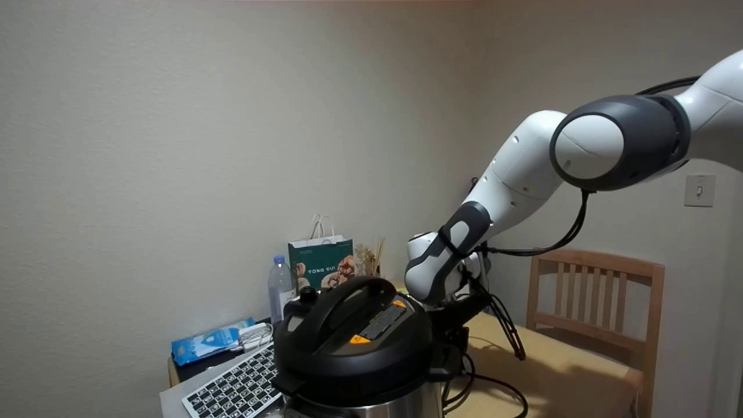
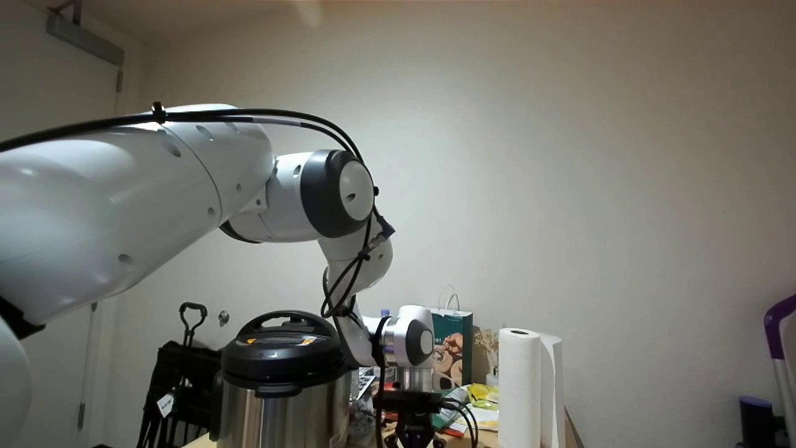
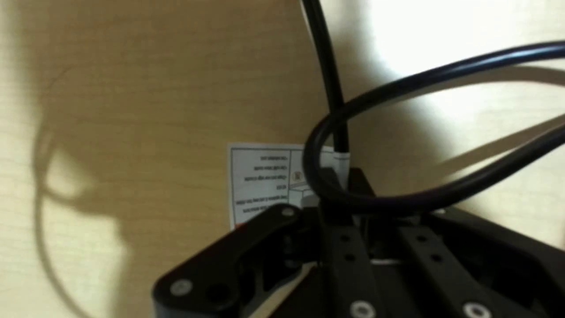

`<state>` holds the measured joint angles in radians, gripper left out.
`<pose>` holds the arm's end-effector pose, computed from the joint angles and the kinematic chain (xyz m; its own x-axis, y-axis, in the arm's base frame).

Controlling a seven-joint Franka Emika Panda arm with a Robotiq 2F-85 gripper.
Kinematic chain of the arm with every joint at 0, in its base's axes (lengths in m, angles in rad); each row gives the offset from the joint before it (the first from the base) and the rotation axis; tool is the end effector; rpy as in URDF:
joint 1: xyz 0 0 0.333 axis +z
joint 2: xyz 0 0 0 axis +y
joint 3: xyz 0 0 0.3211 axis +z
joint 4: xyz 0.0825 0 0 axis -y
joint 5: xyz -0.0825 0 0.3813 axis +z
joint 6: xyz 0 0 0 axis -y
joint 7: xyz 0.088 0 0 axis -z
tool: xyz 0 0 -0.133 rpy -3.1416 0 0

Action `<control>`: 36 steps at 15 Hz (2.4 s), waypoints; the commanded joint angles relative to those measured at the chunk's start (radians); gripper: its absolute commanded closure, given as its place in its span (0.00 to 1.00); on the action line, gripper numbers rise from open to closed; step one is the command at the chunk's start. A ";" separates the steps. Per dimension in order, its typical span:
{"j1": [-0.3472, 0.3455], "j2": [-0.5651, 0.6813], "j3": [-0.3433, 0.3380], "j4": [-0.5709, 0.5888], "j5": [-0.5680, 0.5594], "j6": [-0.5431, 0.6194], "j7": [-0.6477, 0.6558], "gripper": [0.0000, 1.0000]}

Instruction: Move the rice cooker cable to the left

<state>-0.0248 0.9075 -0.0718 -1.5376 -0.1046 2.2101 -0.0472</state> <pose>0.6639 -0.0661 0.0781 0.9697 0.0288 -0.2424 0.0574 -0.9921 0.1119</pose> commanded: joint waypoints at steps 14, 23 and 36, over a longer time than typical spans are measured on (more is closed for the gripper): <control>0.039 -0.108 0.060 -0.243 -0.112 0.036 -0.187 0.96; 0.051 -0.163 0.077 -0.366 -0.196 0.037 -0.274 0.96; 0.034 -0.194 0.095 -0.378 -0.176 0.037 -0.306 0.46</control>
<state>-0.0108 0.7444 -0.0047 -1.8624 -0.2676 2.2321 -0.3729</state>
